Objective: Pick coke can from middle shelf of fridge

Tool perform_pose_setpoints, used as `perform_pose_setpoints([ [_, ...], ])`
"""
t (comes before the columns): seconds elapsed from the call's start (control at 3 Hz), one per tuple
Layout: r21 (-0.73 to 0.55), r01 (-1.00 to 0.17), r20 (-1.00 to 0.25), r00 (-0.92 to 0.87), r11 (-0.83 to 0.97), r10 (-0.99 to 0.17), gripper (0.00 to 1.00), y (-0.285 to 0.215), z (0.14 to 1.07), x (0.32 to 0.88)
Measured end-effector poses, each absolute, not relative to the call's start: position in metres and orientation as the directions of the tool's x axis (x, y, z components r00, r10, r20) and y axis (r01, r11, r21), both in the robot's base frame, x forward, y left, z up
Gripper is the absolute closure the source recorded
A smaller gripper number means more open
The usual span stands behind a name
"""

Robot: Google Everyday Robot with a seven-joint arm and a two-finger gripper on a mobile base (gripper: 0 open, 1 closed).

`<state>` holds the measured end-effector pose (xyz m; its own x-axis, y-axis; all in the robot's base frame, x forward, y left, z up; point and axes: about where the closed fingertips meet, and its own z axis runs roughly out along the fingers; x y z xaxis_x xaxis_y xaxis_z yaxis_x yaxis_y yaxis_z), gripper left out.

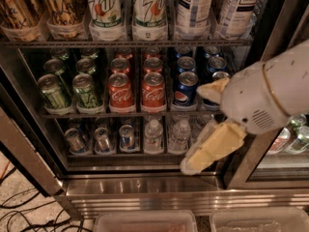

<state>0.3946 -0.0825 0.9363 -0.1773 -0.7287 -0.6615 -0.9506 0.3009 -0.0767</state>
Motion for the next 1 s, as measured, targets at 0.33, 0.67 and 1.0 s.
perform_pose_setpoints([
  [0.33,-0.039,-0.963,-0.77,-0.141,0.267,-0.623,0.0,-0.058,0.926,0.385],
  [0.67,-0.005,-0.969,-0.86,-0.122,0.248,-0.495,0.0,-0.03,0.929,0.377],
  [1.0,0.027,-0.963,-0.926,-0.125,0.269,-0.357,0.0,-0.002,0.925,0.377],
])
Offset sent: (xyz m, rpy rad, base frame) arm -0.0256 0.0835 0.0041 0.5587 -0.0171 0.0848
